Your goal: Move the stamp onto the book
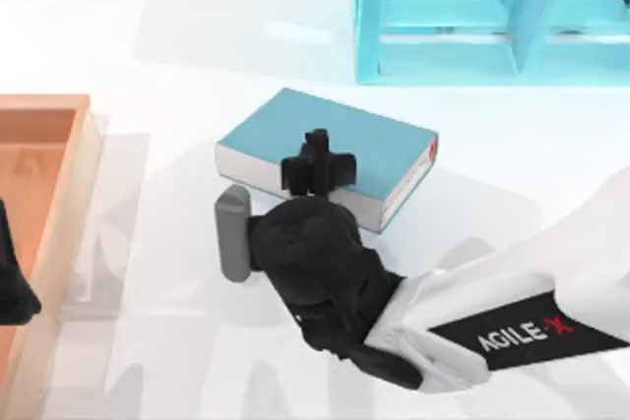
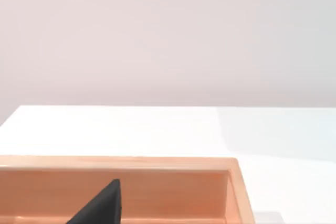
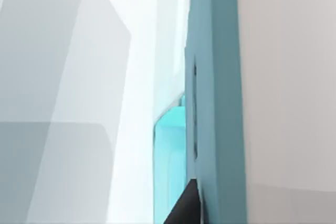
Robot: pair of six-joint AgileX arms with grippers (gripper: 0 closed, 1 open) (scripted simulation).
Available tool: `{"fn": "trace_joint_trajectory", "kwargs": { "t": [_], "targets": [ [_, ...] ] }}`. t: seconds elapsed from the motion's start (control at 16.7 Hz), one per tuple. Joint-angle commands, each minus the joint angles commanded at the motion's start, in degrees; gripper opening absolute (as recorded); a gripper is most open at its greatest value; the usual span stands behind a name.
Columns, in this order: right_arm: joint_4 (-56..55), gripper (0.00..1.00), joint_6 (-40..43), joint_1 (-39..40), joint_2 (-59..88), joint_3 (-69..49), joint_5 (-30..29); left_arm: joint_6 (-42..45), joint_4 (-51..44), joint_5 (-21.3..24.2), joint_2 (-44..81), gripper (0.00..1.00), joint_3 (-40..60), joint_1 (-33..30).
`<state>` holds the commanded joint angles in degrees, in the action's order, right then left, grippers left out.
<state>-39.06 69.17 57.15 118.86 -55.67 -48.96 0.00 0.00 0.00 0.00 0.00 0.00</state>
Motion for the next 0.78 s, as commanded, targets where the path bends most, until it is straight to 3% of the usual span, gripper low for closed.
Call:
{"fn": "trace_joint_trajectory", "kwargs": {
  "t": [0.78],
  "targets": [
    [0.0,0.98,0.0,0.0,0.0,0.0,0.0,0.0,0.0,0.0,0.0,1.0,0.0,0.0]
  ]
}}
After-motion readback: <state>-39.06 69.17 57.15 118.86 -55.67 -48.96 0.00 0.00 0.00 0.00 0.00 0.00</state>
